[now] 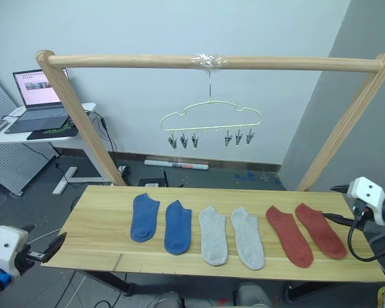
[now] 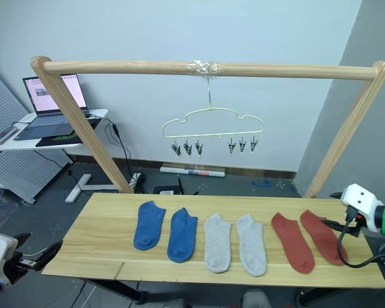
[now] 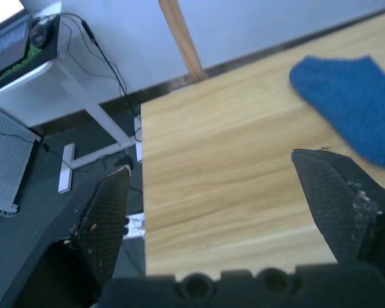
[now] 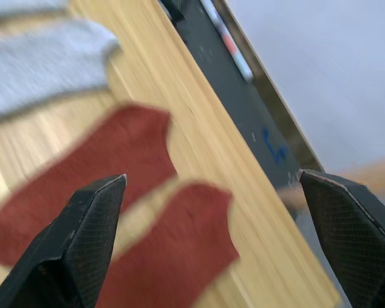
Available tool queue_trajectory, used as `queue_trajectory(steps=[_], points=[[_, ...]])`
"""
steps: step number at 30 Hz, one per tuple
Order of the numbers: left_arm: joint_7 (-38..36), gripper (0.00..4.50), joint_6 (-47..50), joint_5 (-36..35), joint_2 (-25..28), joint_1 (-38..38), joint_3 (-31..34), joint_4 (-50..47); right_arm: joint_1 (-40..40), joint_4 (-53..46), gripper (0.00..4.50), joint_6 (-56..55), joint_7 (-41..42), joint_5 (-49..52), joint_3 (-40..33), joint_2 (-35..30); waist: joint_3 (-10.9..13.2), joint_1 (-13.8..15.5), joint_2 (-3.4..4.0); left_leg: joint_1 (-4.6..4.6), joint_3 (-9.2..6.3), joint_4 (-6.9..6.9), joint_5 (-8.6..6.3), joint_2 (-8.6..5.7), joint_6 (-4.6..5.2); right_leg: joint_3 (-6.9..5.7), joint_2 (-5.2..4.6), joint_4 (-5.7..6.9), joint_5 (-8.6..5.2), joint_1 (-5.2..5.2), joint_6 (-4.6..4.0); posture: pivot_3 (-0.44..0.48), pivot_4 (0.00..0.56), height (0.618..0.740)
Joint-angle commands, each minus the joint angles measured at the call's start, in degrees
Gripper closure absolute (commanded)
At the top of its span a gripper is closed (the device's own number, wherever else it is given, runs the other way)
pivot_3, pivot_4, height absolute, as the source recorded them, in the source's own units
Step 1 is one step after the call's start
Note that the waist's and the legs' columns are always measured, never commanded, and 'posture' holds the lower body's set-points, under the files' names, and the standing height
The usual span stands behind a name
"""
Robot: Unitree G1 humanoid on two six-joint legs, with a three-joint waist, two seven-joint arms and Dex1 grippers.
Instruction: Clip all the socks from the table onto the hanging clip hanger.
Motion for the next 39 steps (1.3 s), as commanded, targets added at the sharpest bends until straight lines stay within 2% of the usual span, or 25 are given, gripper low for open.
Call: queue_trajectory(steps=[1, 3, 7, 12, 15, 21, 24, 29, 30, 31, 39], points=[[3.52, 0.03, 4.96, -2.79, -2.89, -1.66, -1.43, -8.57, 2.79, -12.21, 0.0, 3.94, -1.33, 4.47, -3.15, 0.37, 0.07, 0.04, -0.06, 0.0, 0.01, 0.01, 0.0, 0.0, 0.0, 0.01, 0.0, 0.0, 0.0, 0.03, 0.0, -0.181, 0.028, 0.74], [4.61, 0.03, 7.13, -3.58, -4.25, -2.36, -2.1, -11.71, 4.86, -17.08, 0.0, 6.52, -1.76, 5.78, -3.84, 0.52, 0.22, 0.08, -0.14, 0.0, -0.01, 0.02, 0.0, 0.0, -0.01, 0.0, 0.0, 0.0, 0.0, 0.03, 0.0, -0.191, 0.039, 0.74], [9.56, 0.03, 9.57, -2.55, -8.29, -7.75, -7.57, -19.46, 8.06, -29.72, 0.0, 12.37, -3.25, 9.24, -3.97, 1.45, 0.87, 0.34, -0.46, 0.0, 0.0, 0.09, -0.04, 0.13, -0.07, -0.07, 0.06, -0.02, 0.0, -0.05, 0.0, -0.206, 0.059, 0.74], [15.95, 0.03, 10.59, -0.3, -13.47, -16.36, -13.87, -23.27, 5.98, -40.48, 0.0, 21.01, -8.03, 12.88, -2.78, 4.51, 1.64, 0.22, -0.68, -0.04, 0.05, 0.15, -0.01, 0.19, -0.02, -0.04, 0.12, -0.04, 0.0, 0.09, 0.0, -0.229, 0.089, 0.74], [18.96, 0.03, 9.55, 1.68, -17.08, -22.07, -18.04, -22.57, 3.04, -43.95, 0.0, 25.86, -10.74, 14.63, -1.21, 6.92, 2.38, 0.07, -0.78, -0.14, 0.13, 0.14, 0.0, 0.19, -0.01, 0.05, 0.16, -0.06, 0.01, 0.12, 0.01, -0.238, 0.107, 0.74], [22.91, 0.03, 7.23, 3.83, -21.5, -30.89, -20.74, -17.75, -0.73, -46.2, 0.0, 30.36, -12.91, 15.33, 2.02, 10.21, 4.56, 0.08, -0.98, -0.22, 0.1, 0.13, -0.03, 0.35, 0.05, 0.09, 0.41, -0.07, 0.01, 0.05, -0.01, -0.255, 0.164, 0.74], [22.74, 0.65, 6.0, 3.87, -22.9, -33.5, -21.97, -15.52, -2.97, -47.01, 0.0, 32.12, -13.73, 15.74, 3.16, 11.39, 6.02, 0.07, -0.95, -0.29, 0.13, 0.13, -0.03, 0.36, 0.06, 0.13, 0.43, -0.08, 0.01, 0.01, -0.01, -0.272, 0.196, 0.74], [22.54, 2.22, 4.48, 4.97, -24.06, -37.35, -24.28, -11.5, -6.57, -48.72, 0.0, 35.59, -14.33, 17.07, 4.45, 12.22, 7.78, 0.05, -1.02, -0.93, 0.09, 0.17, -0.02, 0.36, 0.08, 0.15, 0.48, 0.0, 0.23, -0.59, 0.32, -0.292, 0.242, 0.74], [22.74, 2.22, 3.85, 5.27, -24.45, -38.71, -24.6, -10.11, -7.84, -48.71, 0.0, 36.2, -14.46, 17.27, 5.05, 12.61, 8.2, 0.01, -1.02, -1.16, 0.1, 0.17, -0.02, 0.36, 0.09, 0.19, 0.5, 0.05, 0.26, -0.88, 0.32, -0.296, 0.252, 0.74], [23.09, 2.22, 3.2, 5.59, -24.82, -39.89, -24.75, -8.75, -8.85, -48.56, 0.0, 36.55, -14.52, 17.37, 5.57, 12.93, 8.7, 0.01, -1.07, -1.17, 0.11, 0.18, -0.01, 0.37, 0.09, 0.21, 0.52, 0.06, 0.4, -0.91, 0.1, -0.296, 0.252, 0.74], [25.4, 2.22, -2.11, 7.72, -27.59, -47.42, -25.52, 0.15, -15.7, -46.93, 0.0, 38.3, -14.71, 17.28, 8.58, 15.9, 10.83, -0.58, -1.2, -1.46, 0.2, 0.2, -0.01, 0.38, 0.1, 0.28, 0.52, 0.04, 0.42, -1.2, 0.1, -0.306, 0.285, 0.74]])
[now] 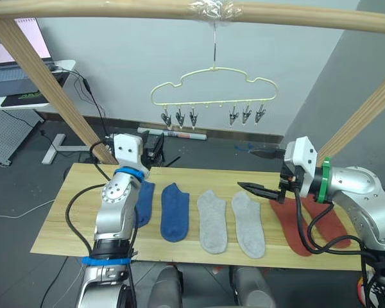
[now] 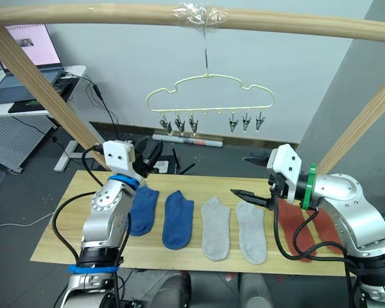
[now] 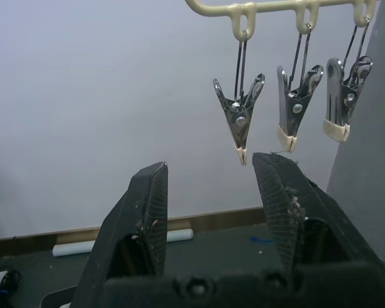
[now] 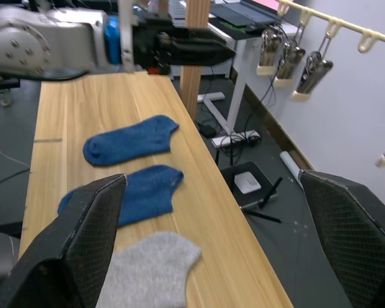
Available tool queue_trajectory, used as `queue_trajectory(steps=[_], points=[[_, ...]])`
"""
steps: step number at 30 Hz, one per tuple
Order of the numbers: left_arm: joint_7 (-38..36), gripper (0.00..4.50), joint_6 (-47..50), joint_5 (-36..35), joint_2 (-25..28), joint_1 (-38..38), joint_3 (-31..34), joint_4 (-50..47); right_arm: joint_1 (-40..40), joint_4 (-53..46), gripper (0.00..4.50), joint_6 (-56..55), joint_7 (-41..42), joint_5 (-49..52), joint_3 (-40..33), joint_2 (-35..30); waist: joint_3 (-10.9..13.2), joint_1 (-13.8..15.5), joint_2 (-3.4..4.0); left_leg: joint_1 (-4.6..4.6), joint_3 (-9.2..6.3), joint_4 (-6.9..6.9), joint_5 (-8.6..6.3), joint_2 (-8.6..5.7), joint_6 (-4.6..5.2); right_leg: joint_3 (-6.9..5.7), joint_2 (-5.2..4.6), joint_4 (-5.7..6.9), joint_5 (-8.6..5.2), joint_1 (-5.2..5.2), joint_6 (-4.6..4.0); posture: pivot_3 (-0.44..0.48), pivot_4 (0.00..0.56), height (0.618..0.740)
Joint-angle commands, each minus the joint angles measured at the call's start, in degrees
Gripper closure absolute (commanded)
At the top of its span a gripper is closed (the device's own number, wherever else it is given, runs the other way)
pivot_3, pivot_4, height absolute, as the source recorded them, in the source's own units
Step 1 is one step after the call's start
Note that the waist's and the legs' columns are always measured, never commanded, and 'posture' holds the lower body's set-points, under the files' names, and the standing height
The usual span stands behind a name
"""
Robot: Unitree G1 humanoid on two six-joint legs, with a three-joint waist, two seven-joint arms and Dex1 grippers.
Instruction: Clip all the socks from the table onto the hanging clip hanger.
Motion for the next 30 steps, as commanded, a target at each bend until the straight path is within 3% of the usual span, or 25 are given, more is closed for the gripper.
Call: queue_trajectory(steps=[1, 7, 15, 30], points=[[0.6, 2.22, -3.16, 0.54, -0.54, -2.62, 0.15, 1.55, -2.88, -0.3, 0.0, 0.36, -0.58, 0.72, 0.3, 1.09, 0.28, -0.28, -0.08, -0.06, 0.0, 0.01, 0.0, 0.0, 0.0, 0.0, 0.0, 0.0, 0.0, -0.04, 0.0, -0.31, 0.289, 0.74], [0.57, 2.22, -6.15, -0.11, -0.95, -7.22, 0.72, 6.18, -6.67, 0.9, 0.0, 1.37, -2.67, 0.68, 0.86, 4.44, 1.0, -0.98, -0.21, -0.62, -0.02, 0.16, 0.01, 0.0, 0.0, -0.03, 0.0, 0.15, 0.03, -0.59, 0.01, -0.312, 0.292, 0.74], [2.07, 2.22, -8.81, 0.22, -1.28, -8.77, 0.97, 6.8, -8.87, -0.6, 0.0, 4.98, -10.46, 1.32, 0.15, 10.64, 1.43, -1.19, -0.21, -0.63, 0.02, 0.16, 0.01, 0.02, 0.0, -0.01, 0.0, 0.56, 0.03, -0.8, 0.01, -0.312, 0.293, 0.74], [2.54, 2.22, -8.59, -1.17, -1.66, -11.55, 1.31, 6.25, -7.77, -2.37, 0.0, 6.25, -11.6, 1.56, 0.63, 11.4, 1.46, -1.18, -0.21, -0.62, 0.02, 0.21, 0.03, 0.02, 0.02, 0.0, 0.0, 0.67, 0.02, -0.82, 0.01, -0.307, 0.29, 0.74]])
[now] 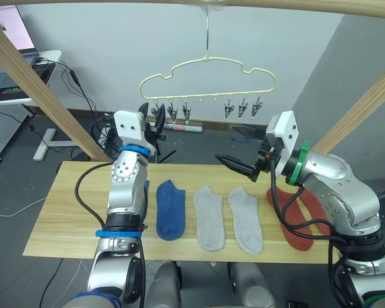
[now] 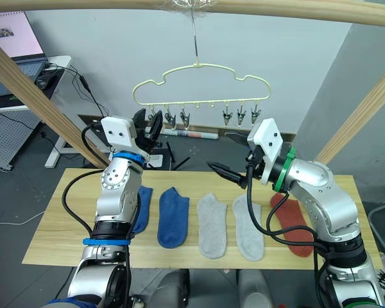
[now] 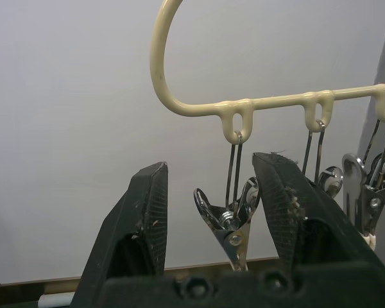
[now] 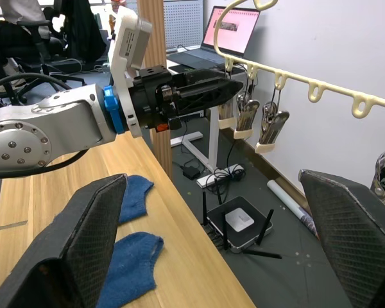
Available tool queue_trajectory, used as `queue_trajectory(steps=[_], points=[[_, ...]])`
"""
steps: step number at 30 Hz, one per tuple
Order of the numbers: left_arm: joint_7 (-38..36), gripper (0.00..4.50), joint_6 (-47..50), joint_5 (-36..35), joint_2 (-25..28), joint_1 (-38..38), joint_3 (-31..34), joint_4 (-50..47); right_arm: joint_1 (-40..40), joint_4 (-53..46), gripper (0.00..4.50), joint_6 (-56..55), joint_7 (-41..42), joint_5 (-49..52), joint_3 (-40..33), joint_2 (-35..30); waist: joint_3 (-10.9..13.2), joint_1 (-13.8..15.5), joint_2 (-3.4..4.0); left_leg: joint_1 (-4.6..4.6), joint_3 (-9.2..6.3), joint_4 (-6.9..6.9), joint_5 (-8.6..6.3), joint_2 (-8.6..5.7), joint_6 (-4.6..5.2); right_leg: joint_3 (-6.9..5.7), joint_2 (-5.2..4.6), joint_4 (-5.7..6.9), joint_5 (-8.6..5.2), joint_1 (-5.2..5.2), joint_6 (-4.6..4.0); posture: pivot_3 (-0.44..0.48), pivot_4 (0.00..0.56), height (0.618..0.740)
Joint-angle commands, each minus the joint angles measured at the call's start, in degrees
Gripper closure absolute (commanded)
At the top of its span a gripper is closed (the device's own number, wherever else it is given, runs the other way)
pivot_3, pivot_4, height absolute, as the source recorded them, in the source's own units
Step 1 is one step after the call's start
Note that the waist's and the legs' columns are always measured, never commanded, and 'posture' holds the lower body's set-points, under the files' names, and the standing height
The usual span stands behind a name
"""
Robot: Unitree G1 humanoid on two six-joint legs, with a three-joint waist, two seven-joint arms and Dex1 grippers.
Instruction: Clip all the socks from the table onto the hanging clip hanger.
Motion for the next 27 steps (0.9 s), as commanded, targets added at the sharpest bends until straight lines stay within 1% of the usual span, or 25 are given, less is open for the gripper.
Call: queue_trajectory(steps=[1, 10, 11, 13, 14, 16, 18, 20, 22, 27], points=[[0.05, 2.22, -0.14, -0.71, -0.29, -1.18, 0.26, -1.74, -0.23, -2.4, 0.0, -0.48, -0.27, 0.96, -0.74, -0.02, 0.0, 0.0, 0.0, 0.0, 0.0, 0.0, 0.0, 0.0, 0.0, 0.0, 0.0, 0.0, 0.0, 0.0, 0.0, -0.307, 0.29, 0.74], [-0.19, 2.22, 0.29, -0.28, -0.1, -1.58, -0.22, -1.15, -0.68, -1.97, 0.0, -0.52, -0.38, 0.89, -1.02, -0.04, 0.01, -0.03, -0.01, 0.0, 0.0, 0.0, 0.0, 0.0, 0.0, 0.0, 0.0, 0.0, 0.0, 0.0, 0.0, -0.311, 0.289, 0.74], [-0.18, 2.57, 0.27, -0.26, -0.11, -1.64, -0.22, -1.11, -0.7, -1.95, 0.0, -0.52, -0.38, 0.9, -1.04, -0.04, 0.01, -0.03, -0.01, 0.0, 0.0, 0.0, 0.0, 0.0, 0.0, 0.0, 0.0, 0.0, 0.0, 0.0, 0.0, -0.311, 0.289, 0.74], [-0.13, 3.02, 0.15, 0.01, 0.04, -1.81, -0.26, -0.9, -0.72, -1.9, 0.0, -0.55, -0.39, 0.89, -1.05, -0.02, 0.02, -0.02, -0.01, 0.0, 0.0, 0.0, 0.0, 0.0, 0.0, 0.0, 0.0, 0.0, 0.0, 0.0, 0.0, -0.31, 0.288, 0.74], [-0.19, 3.37, -0.01, 0.17, 0.19, -1.92, -0.28, -0.79, -0.7, -1.91, 0.0, -0.58, -0.42, 0.87, -1.08, -0.02, 0.02, -0.02, -0.01, 0.0, 0.0, 0.0, 0.0, 0.0, 0.0, 0.0, 0.0, 0.0, 0.0, 0.0, 0.0, -0.31, 0.288, 0.74], [-0.28, 3.9, -0.19, 0.36, 0.39, -2.1, -0.23, -0.75, -0.6, -1.96, 0.0, -0.6, -0.51, 0.84, -1.2, -0.07, 0.02, -0.02, -0.01, 0.0, 0.0, 0.0, 0.0, 0.0, 0.0, 0.0, 0.0, 0.0, 0.0, 0.0, 0.0, -0.31, 0.288, 0.74], [-0.34, 4.3, -0.07, 0.32, 0.58, -2.21, -0.03, -0.96, -0.19, -2.17, 0.0, -0.53, -0.63, 0.82, -1.56, -0.37, 0.03, -0.03, -0.02, 0.0, 0.0, 0.0, 0.0, 0.0, 0.0, 0.0, 0.0, 0.0, 0.0, 0.0, 0.0, -0.308, 0.289, 0.74], [-0.44, 4.49, 0.08, 0.25, 0.83, -2.15, 0.17, -1.28, 0.76, -2.33, 0.0, -0.53, -0.93, 0.38, -2.2, -1.13, 0.03, -0.01, -0.02, 0.0, 0.0, 0.0, 0.0, 0.0, 0.0, 0.0, 0.0, -0.01, 0.0, 0.0, 0.0, -0.308, 0.289, 0.74], [-0.46, 4.49, 0.25, 0.25, 1.01, -1.95, 0.23, -1.87, 2.94, -1.95, 0.0, -0.26, -2.6, -1.21, -3.61, -2.5, 0.03, 0.0, -0.02, 0.0, 0.0, -0.01, 0.0, 0.0, 0.0, 0.0, 0.0, -0.02, 0.0, 0.0, 0.0, -0.309, 0.29, 0.74], [-0.3, 4.49, 1.33, 0.18, 1.21, -1.05, -0.16, -4.7, 14.41, 0.42, 0.0, -1.69, -9.05, -6.78, -10.38, -5.52, 0.19, 0.38, -0.11, -0.04, 0.01, -0.02, 0.0, 0.0, 0.0, 0.0, 0.0, -0.08, 0.0, 0.01, 0.0, -0.305, 0.305, 0.74]])
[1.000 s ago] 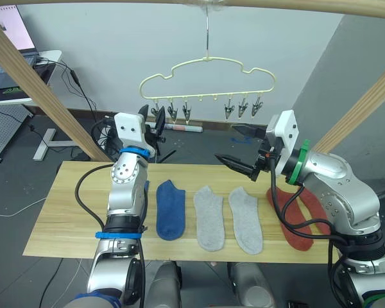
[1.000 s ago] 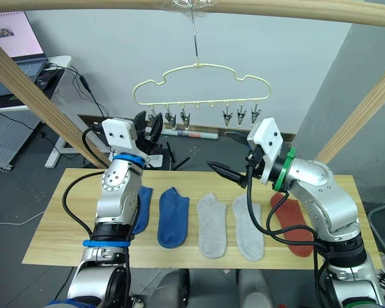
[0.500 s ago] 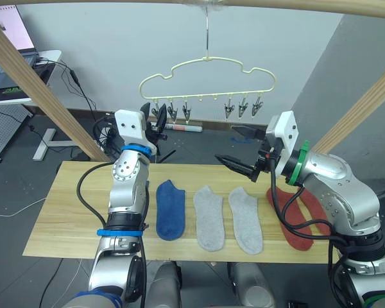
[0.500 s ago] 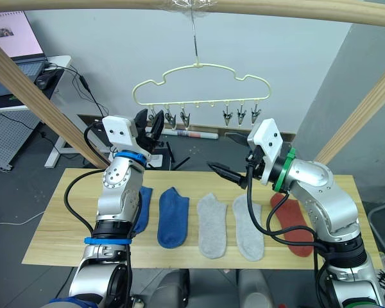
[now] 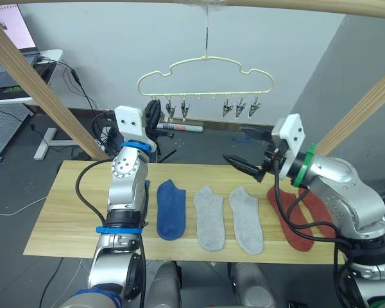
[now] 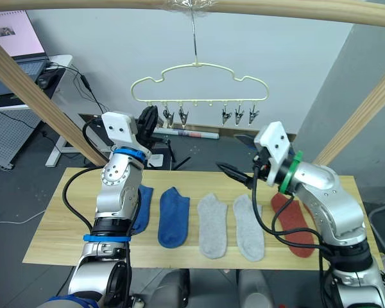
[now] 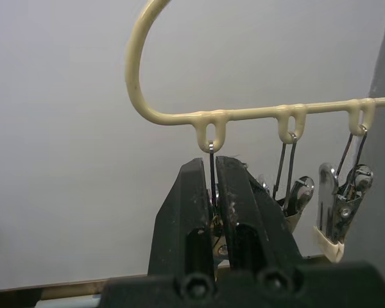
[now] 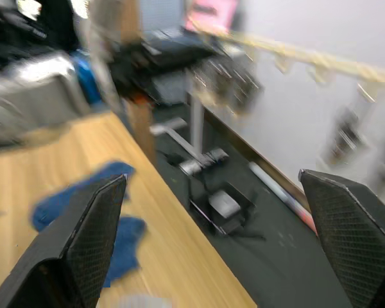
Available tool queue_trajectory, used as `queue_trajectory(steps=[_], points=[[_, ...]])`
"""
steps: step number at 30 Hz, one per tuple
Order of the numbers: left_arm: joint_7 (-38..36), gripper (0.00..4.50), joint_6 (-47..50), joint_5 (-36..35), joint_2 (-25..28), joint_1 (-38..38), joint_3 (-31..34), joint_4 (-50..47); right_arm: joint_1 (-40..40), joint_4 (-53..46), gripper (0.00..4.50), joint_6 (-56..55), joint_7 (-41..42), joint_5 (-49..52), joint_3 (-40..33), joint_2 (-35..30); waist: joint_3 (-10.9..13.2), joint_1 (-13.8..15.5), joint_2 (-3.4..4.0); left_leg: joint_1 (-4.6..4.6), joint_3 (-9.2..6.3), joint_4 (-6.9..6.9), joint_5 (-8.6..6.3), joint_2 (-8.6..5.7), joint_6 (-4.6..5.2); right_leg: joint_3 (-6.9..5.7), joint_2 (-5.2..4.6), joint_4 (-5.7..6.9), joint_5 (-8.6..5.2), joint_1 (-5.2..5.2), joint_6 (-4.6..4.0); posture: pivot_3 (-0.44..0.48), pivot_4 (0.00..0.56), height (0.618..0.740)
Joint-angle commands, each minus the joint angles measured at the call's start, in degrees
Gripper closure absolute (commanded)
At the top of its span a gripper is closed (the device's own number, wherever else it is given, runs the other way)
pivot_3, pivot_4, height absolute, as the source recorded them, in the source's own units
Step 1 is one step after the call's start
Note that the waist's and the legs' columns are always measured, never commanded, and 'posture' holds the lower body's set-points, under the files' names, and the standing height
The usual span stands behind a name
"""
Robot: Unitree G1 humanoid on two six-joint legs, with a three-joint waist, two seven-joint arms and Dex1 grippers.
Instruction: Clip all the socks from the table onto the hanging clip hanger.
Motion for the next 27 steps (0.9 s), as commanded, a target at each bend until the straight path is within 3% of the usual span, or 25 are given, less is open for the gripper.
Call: queue_trajectory(steps=[1, 4, 8, 22, 24, 27], points=[[-0.18, 4.49, 0.3, -0.04, 0.5, 0.48, -0.19, -4.26, 6.54, 0.85, 0.0, -1.33, -5.02, -3.47, -6.2, -0.87, 0.11, -0.06, -0.03, 0.0, 0.01, 0.0, 0.0, 0.0, 0.0, 0.01, 0.0, -0.01, 0.0, 0.0, 0.0, -0.305, 0.305, 0.74], [-0.48, 4.49, 1.17, -0.03, 0.55, 1.06, -0.69, -5.87, 12.3, 5.25, 0.0, -3.59, -8.97, -7.02, -8.93, -0.26, 0.52, -0.13, -0.04, 0.04, 0.04, -0.01, 0.0, 0.0, 0.0, 0.06, 0.0, 0.04, 0.0, 0.0, 0.0, -0.307, 0.315, 0.74], [-0.61, 4.49, 2.61, -0.3, 0.62, 1.2, -0.83, -7.08, 14.18, 14.93, 0.0, -7.39, -13.52, -10.24, -10.62, 2.0, 1.14, -0.55, -0.04, 0.11, 0.14, 0.0, 0.0, 0.01, 0.01, 0.2, 0.02, 0.08, -0.01, -0.02, 0.02, -0.3, 0.326, 0.74], [-1.52, 4.49, 6.82, -0.9, 2.35, 1.83, -0.47, -11.29, 4.12, 44.75, 0.0, -15.34, -21.24, -11.78, -13.78, 6.52, 2.3, -0.19, -0.17, 0.1, 0.76, -0.01, 0.02, 0.01, 0.05, 0.87, 0.02, 0.08, 0.02, -0.31, 0.06, -0.233, 0.342, 0.74], [-1.57, 4.5, 7.14, -0.99, 2.65, 1.86, -0.34, -11.52, 2.92, 47.36, 0.36, -14.87, -21.64, -10.81, -14.64, 7.07, 2.32, -0.14, -0.15, 0.09, 0.8, -0.02, 0.02, 0.01, 0.05, 0.91, 0.02, 0.08, 0.02, -0.32, 0.06, -0.229, 0.342, 0.74], [-1.58, 4.5, 7.33, -1.1, 3.07, 1.95, -0.26, -11.58, 1.44, 50.22, 1.27, -14.21, -22.91, -9.5, -16.56, 8.06, 2.34, -0.18, -0.19, 0.1, 0.86, -0.02, 0.02, 0.01, 0.05, 0.98, 0.03, 0.09, 0.03, -0.34, 0.08, -0.224, 0.339, 0.74]])
